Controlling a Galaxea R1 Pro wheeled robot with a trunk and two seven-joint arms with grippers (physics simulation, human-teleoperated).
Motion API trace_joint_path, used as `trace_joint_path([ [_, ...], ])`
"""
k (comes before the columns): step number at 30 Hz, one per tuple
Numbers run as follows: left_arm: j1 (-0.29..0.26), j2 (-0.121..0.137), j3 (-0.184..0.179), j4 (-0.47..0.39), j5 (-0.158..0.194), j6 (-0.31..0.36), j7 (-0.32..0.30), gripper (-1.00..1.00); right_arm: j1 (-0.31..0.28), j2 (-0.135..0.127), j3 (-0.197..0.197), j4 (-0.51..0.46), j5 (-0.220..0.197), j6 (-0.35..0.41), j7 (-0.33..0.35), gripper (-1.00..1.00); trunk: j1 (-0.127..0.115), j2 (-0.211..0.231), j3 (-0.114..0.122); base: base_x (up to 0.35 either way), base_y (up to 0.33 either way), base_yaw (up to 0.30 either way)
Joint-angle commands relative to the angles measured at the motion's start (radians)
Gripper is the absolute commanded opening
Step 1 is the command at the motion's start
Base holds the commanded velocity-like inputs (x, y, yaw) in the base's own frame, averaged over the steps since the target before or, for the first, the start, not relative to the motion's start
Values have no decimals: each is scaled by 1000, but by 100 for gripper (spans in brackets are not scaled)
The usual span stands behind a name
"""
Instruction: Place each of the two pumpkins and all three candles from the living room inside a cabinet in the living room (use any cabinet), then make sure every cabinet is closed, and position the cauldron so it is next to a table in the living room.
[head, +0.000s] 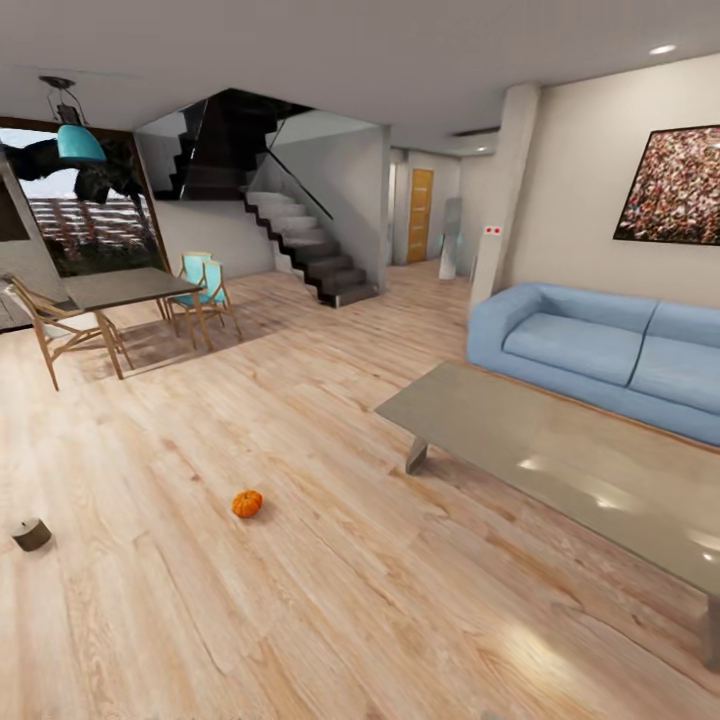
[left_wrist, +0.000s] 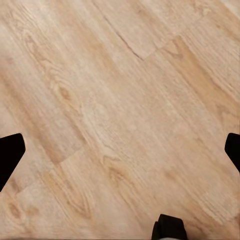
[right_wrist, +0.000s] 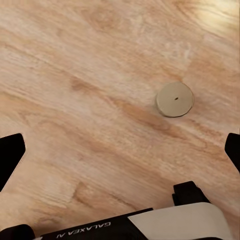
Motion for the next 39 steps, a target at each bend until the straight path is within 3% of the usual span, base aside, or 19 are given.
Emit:
trace_joint_path([
  [1,0,0,0,0,0,0,0,100,0,0,0,0,0,0,0,100,0,0,-1,85,184,240],
  [16,0,0,0,0,0,0,0,100,0,0,22,0,-1,-1,0,100,0,0,-14,32,34,240],
  [39,0,1,0,0,2,0,-2,100,0,0,23,0,-1,-1,0,100,0,0,-35,0,40,240],
])
